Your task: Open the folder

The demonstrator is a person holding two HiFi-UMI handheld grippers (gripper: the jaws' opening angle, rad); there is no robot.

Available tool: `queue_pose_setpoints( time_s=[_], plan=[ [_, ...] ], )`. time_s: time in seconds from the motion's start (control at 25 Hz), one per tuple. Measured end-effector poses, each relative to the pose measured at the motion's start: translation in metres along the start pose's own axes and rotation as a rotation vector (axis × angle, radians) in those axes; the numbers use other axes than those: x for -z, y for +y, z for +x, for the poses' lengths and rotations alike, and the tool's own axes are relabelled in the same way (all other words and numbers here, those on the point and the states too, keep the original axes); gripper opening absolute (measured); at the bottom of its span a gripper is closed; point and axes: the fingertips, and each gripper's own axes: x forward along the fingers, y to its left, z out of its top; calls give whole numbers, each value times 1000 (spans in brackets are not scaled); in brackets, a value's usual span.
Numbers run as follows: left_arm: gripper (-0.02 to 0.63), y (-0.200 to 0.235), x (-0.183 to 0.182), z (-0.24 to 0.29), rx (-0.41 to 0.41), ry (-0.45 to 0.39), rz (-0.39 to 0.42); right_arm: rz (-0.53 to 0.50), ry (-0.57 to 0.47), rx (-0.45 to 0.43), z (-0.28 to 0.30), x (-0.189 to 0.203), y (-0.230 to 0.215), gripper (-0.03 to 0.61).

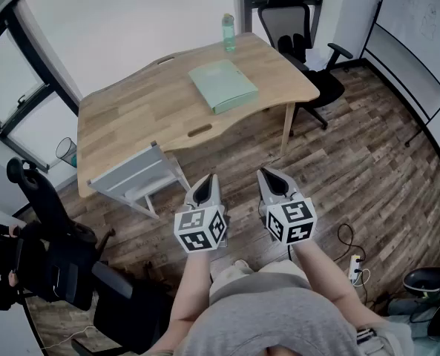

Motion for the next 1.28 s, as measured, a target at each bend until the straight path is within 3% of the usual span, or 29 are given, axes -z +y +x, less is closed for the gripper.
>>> queue_pose_setpoints(
  time_s=[0.92, 1.28],
  plan=[
    [3, 8, -4, -12, 18, -6, 5, 8, -25, -28, -2, 0, 25, -2],
    [3, 19, -6, 15, -15, -6, -1, 5, -11, -68, 36, -1, 10, -5]
  ],
)
